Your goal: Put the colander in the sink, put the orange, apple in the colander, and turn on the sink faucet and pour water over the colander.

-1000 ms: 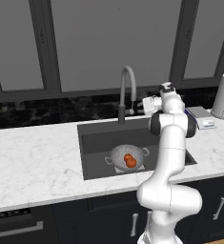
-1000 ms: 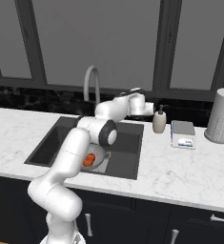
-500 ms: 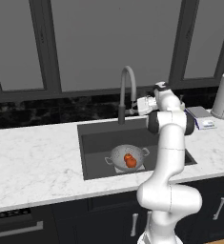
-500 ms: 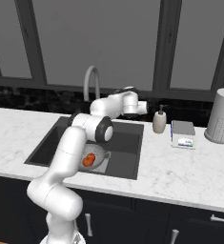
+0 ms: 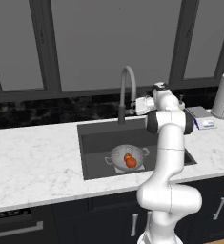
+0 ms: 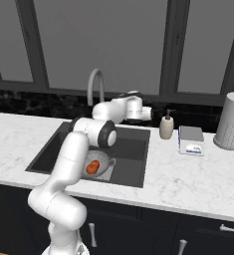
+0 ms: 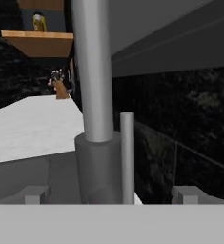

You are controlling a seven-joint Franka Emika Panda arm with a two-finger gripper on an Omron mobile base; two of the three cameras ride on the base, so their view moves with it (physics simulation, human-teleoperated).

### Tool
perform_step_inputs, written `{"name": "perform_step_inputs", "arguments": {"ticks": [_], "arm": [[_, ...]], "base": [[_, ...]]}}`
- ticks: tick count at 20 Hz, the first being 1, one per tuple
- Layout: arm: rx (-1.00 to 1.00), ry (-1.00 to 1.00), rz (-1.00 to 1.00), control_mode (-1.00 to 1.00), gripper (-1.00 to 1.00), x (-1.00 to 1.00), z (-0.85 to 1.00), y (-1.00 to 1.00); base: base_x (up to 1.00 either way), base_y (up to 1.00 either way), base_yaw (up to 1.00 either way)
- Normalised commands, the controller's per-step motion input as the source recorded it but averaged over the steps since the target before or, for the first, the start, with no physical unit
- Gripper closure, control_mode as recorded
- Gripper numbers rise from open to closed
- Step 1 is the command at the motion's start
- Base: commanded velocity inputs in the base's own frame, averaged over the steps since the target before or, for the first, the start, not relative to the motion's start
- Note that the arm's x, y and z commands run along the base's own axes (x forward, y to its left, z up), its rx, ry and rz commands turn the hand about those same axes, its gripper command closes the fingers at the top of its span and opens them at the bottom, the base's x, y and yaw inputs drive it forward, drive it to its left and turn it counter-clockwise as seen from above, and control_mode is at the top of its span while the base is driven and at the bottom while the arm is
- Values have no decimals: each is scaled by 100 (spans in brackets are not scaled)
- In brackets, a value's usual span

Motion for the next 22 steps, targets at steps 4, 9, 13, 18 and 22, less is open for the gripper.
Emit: {"name": "perform_step_inputs", "arguments": {"ticks": [4, 9, 13, 18, 22], "arm": [[0, 1, 0, -100, -100, 51, 1, 21], [0, 0, -5, -100, -100, 43, 0, 29], [0, 0, -3, -100, 100, 20, 0, 7], [0, 0, 0, -100, 100, 3, 0, 0], [0, 1, 0, -100, 100, 15, 0, 0]], "base": [[0, 0, 0], [0, 0, 0], [0, 0, 0], [0, 0, 0], [0, 0, 0]]}}
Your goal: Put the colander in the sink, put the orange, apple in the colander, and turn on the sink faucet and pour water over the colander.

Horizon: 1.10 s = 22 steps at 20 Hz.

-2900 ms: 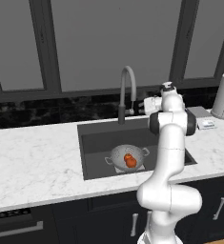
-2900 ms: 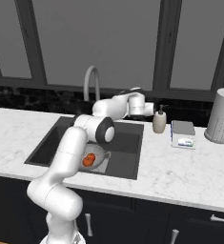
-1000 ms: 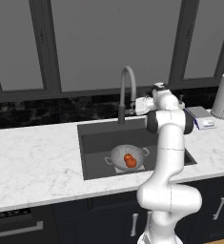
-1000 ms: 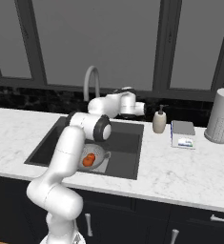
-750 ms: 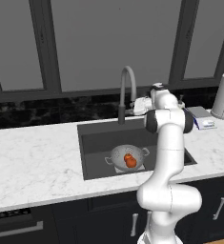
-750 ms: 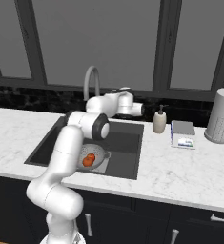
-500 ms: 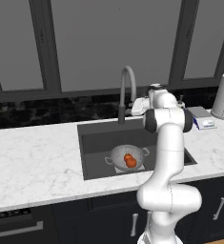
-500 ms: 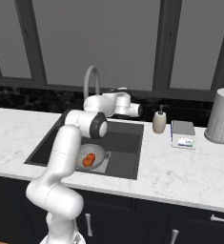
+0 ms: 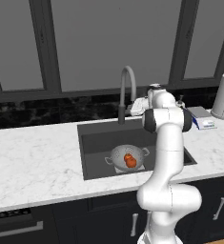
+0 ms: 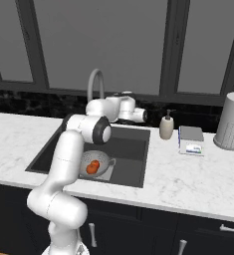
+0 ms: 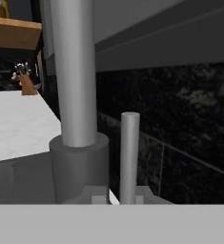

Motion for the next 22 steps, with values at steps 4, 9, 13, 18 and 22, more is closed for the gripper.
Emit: {"name": "perform_step_inputs", "arguments": {"ticks": [4, 9, 13, 18, 22], "arm": [[2, 1, 0, -100, 100, 14, 6, -2], [1, 0, -12, -100, 100, 12, 7, -3], [0, 0, -35, -100, 100, 13, 0, -14], [0, 0, -40, -100, 100, 43, 0, -6], [0, 1, -13, -100, 100, 45, 0, 0]], "base": [[0, 0, 0], [0, 0, 0], [0, 0, 0], [0, 0, 0], [0, 0, 0]]}}
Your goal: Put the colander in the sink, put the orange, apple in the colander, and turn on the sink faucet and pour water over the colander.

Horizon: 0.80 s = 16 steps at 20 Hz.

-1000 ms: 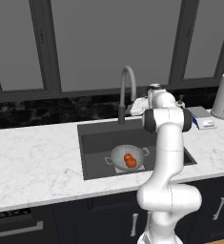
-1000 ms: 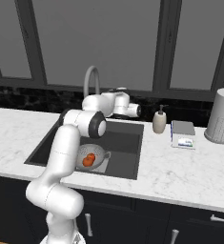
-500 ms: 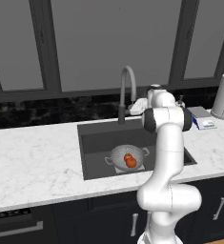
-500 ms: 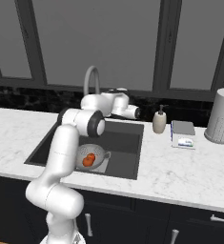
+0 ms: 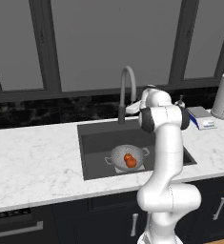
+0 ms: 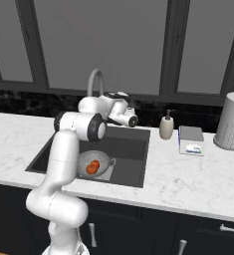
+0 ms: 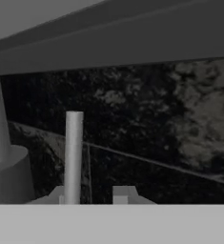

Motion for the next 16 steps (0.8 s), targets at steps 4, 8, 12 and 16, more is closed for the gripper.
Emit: {"name": "perform_step_inputs", "arguments": {"ticks": [4, 8, 12, 16], "arm": [[0, 0, -6, -100, 100, 43, 0, -15], [0, 6, -35, -100, 100, 43, -1, -52], [0, 16, -52, -100, 100, 24, -16, -64], [0, 30, -66, -100, 100, 6, -32, -84]], "base": [[0, 0, 0], [0, 0, 0], [0, 0, 0], [0, 0, 0]]}}
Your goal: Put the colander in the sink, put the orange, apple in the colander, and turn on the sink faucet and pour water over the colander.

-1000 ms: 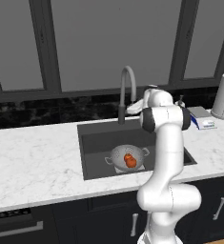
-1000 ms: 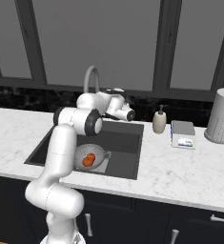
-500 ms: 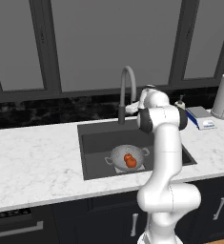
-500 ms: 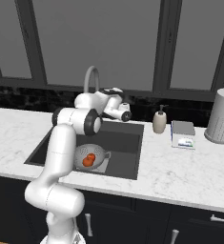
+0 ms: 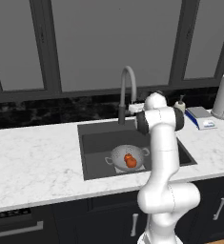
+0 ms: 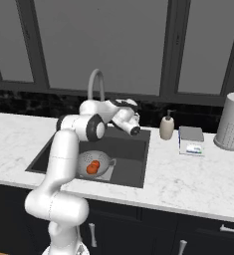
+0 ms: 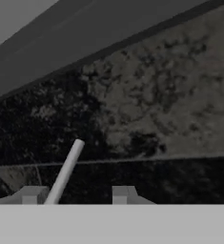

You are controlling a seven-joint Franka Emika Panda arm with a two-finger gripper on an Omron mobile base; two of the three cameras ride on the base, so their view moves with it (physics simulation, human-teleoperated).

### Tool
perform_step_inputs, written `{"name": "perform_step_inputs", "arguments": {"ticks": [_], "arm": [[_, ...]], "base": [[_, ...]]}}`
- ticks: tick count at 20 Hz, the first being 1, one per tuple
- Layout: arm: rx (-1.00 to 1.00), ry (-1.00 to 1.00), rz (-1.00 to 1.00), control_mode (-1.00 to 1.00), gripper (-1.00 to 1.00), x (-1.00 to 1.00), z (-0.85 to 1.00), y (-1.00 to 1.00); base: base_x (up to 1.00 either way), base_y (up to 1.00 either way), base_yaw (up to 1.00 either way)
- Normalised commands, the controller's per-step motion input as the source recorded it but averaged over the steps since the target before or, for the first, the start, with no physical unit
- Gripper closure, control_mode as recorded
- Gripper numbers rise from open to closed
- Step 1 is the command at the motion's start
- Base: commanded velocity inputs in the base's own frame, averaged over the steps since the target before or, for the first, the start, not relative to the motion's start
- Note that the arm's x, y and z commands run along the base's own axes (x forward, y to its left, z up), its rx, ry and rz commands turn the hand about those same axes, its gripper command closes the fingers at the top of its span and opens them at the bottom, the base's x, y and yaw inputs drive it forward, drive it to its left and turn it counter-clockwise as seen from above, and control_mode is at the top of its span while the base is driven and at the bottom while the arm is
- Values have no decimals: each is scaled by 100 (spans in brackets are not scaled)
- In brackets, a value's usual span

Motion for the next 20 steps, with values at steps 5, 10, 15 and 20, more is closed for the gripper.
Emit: {"name": "perform_step_inputs", "arguments": {"ticks": [5, 10, 15, 20], "arm": [[0, 34, -69, -100, 100, 0, -43, -93], [0, 36, -66, -100, 100, 0, -47, -94], [6, 17, -50, -100, 100, -25, 47, -26], [13, 5, -30, -100, 100, -48, 100, 0]], "base": [[0, 0, 0], [0, 0, 0], [0, 0, 0], [0, 0, 0]]}}
